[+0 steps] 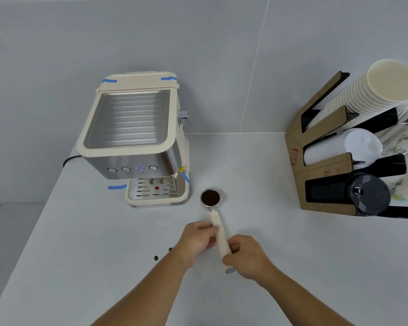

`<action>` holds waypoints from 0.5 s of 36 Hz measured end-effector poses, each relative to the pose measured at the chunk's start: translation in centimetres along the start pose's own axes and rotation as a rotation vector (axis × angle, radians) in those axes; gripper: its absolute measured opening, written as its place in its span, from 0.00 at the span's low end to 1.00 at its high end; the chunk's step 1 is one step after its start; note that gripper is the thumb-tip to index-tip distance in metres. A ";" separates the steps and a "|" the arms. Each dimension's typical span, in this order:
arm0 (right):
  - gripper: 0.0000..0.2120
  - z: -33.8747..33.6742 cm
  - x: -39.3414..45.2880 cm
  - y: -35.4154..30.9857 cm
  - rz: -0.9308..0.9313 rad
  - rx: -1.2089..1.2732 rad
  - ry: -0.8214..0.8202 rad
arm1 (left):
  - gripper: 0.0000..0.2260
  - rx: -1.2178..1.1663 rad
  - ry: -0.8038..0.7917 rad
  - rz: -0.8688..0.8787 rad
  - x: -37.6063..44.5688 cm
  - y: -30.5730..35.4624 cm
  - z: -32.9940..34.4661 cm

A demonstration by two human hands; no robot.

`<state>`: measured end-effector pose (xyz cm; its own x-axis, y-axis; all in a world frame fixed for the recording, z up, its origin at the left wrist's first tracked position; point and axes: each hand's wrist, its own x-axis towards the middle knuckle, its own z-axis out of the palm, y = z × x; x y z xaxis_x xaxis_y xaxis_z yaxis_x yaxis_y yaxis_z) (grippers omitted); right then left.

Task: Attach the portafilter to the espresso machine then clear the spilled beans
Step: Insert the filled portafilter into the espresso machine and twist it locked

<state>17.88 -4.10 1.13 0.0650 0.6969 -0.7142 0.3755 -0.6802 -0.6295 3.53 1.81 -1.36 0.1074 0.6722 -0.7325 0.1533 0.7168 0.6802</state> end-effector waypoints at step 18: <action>0.13 1.7 -3.6 -1.6 -0.133 0.053 -0.129 | 0.06 -0.264 0.022 0.062 -4.8 0.0 -3.8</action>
<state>15.42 -5.91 4.19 -0.1018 0.7488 -0.6549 0.3238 -0.5976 -0.7335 -0.74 -0.68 2.28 0.0869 0.7180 -0.6906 -0.1145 0.6958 0.7090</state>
